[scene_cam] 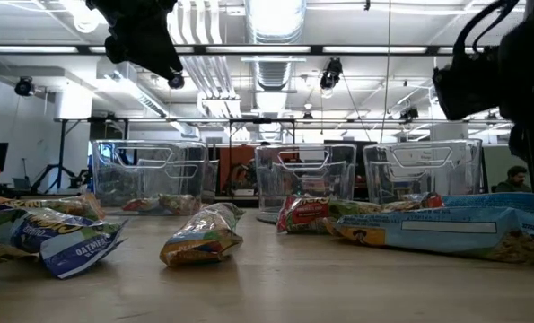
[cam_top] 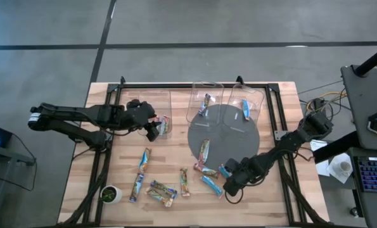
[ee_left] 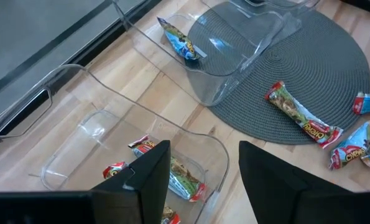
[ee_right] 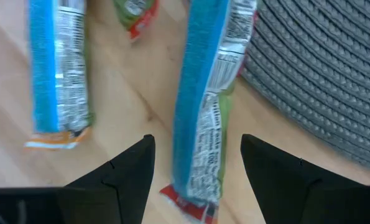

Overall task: Pick and place Granola Bars by type
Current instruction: Put the red granola bar into the left transparent bin

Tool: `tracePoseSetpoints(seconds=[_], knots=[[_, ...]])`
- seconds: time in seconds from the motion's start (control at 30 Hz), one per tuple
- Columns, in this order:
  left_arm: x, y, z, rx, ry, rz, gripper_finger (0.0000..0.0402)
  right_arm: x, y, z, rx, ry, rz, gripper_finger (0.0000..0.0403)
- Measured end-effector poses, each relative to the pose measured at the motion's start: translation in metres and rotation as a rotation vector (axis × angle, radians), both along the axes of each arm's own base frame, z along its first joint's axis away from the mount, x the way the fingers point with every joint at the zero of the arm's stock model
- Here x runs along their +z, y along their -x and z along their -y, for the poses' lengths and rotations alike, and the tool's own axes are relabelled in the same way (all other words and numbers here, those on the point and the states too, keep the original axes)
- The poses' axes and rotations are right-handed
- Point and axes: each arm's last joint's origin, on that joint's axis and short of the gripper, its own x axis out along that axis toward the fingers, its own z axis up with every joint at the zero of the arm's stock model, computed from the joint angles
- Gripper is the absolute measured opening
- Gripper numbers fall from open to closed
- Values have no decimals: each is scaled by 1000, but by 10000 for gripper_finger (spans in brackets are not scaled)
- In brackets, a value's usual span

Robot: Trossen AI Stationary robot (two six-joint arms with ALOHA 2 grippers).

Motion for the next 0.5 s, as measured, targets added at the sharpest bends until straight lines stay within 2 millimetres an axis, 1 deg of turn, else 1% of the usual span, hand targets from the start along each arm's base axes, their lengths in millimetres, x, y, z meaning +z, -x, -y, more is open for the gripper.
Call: tracePoseSetpoints(seconds=[0.13,0.33,0.5], knots=[[0,0,0,-8,-8,-5,172,-11,-2,-1,6,16,-18,228],[0,0,0,-9,-9,-6,172,-14,-4,-1,5,41,-18,228],[0,0,0,-18,-19,-12,172,-17,-3,0,101,85,-5,228]])
